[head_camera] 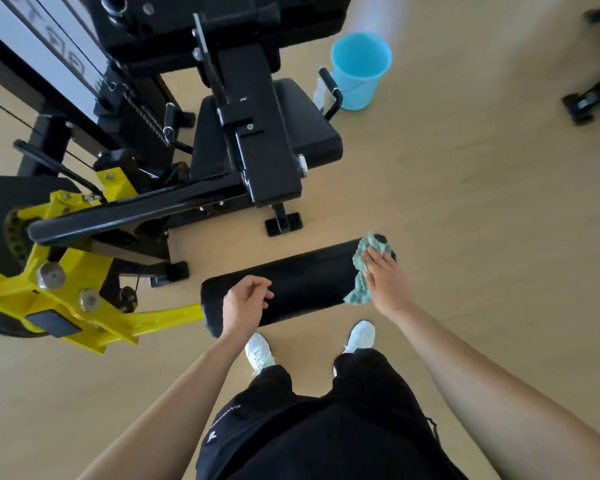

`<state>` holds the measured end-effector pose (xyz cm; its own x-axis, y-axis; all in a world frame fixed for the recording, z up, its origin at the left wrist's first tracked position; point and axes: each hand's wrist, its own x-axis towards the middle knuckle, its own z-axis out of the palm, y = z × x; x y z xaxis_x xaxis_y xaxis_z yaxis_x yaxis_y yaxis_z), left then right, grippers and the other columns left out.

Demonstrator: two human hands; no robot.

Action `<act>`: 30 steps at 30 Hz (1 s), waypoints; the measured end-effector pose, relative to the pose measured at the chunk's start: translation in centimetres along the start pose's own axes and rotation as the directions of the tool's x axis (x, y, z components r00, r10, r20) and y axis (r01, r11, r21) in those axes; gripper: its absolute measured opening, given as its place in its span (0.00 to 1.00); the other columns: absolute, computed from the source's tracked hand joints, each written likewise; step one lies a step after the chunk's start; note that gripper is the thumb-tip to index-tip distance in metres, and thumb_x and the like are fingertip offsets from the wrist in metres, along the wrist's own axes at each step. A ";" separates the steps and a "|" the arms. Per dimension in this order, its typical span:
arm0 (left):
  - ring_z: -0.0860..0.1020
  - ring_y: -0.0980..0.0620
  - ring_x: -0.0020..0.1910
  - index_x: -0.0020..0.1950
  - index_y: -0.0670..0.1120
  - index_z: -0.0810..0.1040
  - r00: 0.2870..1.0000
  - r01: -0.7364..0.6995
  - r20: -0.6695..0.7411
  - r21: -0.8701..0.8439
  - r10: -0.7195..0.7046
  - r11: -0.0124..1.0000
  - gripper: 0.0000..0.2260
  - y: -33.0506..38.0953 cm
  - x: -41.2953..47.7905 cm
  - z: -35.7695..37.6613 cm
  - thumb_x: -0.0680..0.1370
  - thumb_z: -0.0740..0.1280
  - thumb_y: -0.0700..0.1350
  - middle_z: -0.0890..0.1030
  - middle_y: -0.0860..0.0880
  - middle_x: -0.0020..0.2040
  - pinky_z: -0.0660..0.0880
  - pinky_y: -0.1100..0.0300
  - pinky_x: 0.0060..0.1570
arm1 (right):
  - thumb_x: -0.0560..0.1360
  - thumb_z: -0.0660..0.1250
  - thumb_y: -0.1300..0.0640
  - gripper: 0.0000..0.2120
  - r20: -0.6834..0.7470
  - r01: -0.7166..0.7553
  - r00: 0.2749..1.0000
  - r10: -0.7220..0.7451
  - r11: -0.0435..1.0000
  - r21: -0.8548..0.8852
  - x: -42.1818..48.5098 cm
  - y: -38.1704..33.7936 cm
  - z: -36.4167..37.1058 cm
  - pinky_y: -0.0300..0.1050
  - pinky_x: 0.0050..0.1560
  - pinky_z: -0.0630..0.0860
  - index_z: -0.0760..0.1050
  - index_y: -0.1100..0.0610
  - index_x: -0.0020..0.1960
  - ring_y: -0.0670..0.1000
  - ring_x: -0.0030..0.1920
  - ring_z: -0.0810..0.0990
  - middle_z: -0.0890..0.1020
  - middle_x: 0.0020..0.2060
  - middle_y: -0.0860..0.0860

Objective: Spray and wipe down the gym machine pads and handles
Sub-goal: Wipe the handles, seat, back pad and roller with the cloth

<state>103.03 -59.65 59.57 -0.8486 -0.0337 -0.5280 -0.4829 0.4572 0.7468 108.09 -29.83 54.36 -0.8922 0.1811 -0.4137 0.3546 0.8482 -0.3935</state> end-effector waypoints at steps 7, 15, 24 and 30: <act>0.82 0.55 0.44 0.54 0.50 0.83 0.980 0.023 0.197 -0.046 -0.014 0.999 0.08 7.6 -3.7 14.3 0.83 0.65 0.40 0.86 0.50 0.47 0.76 0.65 0.43 | 0.83 0.64 0.54 0.22 -0.066 -0.272 0.935 0.348 0.825 0.496 -1.5 8.2 -6.5 0.49 0.34 0.60 0.64 0.55 0.31 0.55 0.33 0.69 0.69 0.26 0.51; 0.78 0.59 0.60 0.67 0.54 0.78 0.836 -0.209 0.538 0.126 0.110 0.970 0.19 14.6 -5.1 26.9 0.77 0.75 0.50 0.80 0.59 0.61 0.76 0.61 0.59 | 0.83 0.66 0.53 0.11 0.162 -0.245 0.921 0.353 0.203 0.948 -4.9 13.0 -11.6 0.54 0.48 0.83 0.84 0.58 0.54 0.56 0.46 0.86 0.87 0.48 0.58; 0.82 0.46 0.46 0.52 0.44 0.85 0.829 -0.216 0.543 0.093 0.133 0.972 0.09 19.3 -2.1 36.5 0.83 0.68 0.47 0.86 0.44 0.47 0.77 0.53 0.49 | 0.83 0.64 0.62 0.11 0.188 -0.231 0.867 0.462 0.037 0.972 -4.8 20.4 -16.8 0.46 0.48 0.81 0.80 0.59 0.63 0.56 0.54 0.86 0.87 0.54 0.57; 0.78 0.51 0.41 0.44 0.45 0.80 0.878 0.068 0.478 -0.085 -0.019 0.994 0.12 24.7 2.7 42.7 0.86 0.64 0.46 0.81 0.49 0.40 0.77 0.56 0.47 | 0.77 0.73 0.65 0.17 0.110 -0.296 0.858 0.502 0.307 0.905 -0.5 25.8 -21.5 0.33 0.38 0.76 0.79 0.51 0.63 0.48 0.41 0.78 0.76 0.41 0.52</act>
<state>98.08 -10.53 59.32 -0.6329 0.3863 -0.6710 -0.5558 0.3767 0.7411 111.67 2.68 62.07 -0.5564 0.5268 -0.6426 0.6254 -0.2436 -0.7413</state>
